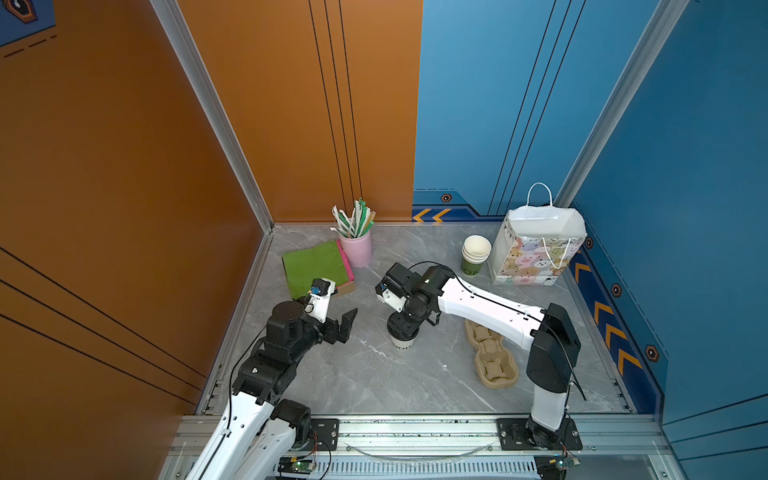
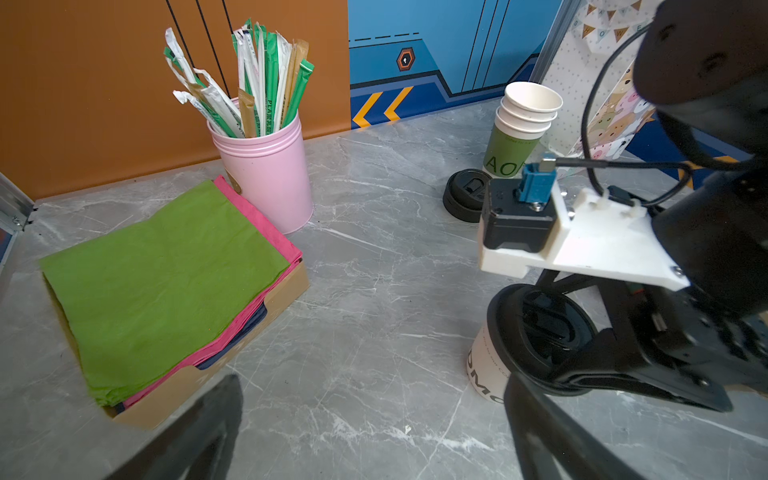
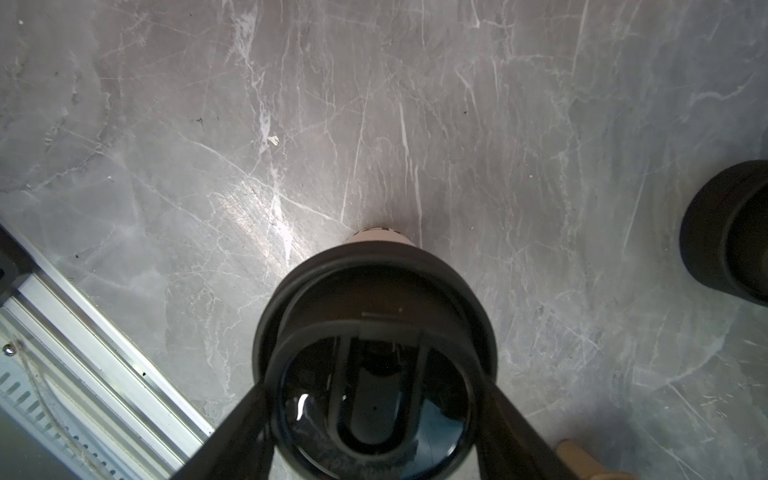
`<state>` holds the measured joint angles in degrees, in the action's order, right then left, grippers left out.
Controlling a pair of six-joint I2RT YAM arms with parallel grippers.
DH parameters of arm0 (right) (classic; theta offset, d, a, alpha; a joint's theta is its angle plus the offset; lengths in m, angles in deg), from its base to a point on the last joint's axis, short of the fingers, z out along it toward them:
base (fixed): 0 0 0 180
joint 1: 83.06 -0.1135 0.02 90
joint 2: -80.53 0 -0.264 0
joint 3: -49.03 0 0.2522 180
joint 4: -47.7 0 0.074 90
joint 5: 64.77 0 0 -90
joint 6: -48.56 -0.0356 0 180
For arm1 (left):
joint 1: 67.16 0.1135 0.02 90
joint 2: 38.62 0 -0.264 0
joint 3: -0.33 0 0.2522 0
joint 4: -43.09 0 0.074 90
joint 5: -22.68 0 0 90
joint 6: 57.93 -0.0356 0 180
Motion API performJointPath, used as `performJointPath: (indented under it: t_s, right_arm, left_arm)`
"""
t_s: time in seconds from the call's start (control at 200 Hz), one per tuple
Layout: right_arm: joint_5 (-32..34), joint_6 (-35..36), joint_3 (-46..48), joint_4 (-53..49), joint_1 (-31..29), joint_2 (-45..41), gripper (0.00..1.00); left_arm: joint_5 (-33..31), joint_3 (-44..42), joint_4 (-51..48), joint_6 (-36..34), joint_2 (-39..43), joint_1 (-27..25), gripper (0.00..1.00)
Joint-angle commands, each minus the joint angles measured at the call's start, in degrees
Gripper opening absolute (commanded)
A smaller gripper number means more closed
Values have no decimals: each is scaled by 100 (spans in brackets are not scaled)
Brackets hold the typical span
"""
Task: Pack the takeout coffee
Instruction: 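Lower the black lid onto the cup rim and press it down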
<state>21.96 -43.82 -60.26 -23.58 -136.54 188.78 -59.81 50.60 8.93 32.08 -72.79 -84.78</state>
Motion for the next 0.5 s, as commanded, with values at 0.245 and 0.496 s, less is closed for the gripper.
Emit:
performJointPath:
  t_s: [0.245,0.496]
  right_arm:
    - [268,-86,584,-626,-200,684,63]
    - [301,-181,825,-743,-271,882,61]
  left_arm:
    - [-12,-65,80,39,58,40,98]
    - [-14,-70,72,37,59,32,98]
